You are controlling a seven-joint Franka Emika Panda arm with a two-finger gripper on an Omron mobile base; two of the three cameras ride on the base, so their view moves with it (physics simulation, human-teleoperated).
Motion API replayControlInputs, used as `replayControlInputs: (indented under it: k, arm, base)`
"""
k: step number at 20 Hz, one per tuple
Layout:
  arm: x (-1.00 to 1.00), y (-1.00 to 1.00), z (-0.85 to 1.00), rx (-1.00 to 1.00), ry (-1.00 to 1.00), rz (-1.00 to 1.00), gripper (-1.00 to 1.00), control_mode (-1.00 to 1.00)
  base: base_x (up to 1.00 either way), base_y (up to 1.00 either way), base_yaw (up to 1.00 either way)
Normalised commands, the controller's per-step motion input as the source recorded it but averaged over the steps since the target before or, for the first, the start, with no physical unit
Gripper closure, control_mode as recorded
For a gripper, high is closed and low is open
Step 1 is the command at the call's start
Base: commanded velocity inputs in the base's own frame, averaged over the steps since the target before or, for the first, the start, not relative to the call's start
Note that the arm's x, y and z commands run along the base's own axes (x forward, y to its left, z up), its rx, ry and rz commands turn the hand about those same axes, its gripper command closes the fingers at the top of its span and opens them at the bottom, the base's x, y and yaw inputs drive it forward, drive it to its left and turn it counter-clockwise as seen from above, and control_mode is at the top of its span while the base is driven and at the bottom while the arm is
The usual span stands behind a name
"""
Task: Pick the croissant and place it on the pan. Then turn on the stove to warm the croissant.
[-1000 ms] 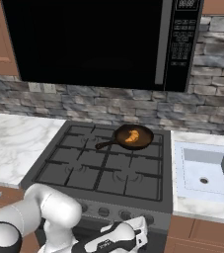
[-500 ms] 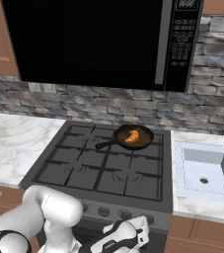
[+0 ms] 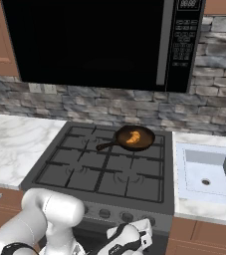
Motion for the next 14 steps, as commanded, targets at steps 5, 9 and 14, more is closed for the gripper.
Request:
replayControlInputs:
  k: [5,9,14]
  arm:
    - [0.12,0.00,-0.08,0.00,0.00,0.00,-1.00,-1.00]
    - [0.13,0.00,-0.08,0.00,0.00,0.00,-1.00,-1.00]
    - [0.18,0.00,-0.05,0.00,0.00,0.00,-1.00,-1.00]
  base:
    - [0.00,0.00,0.00]
    - [0.00,0.00,0.00]
    - [0.00,0.00,0.00]
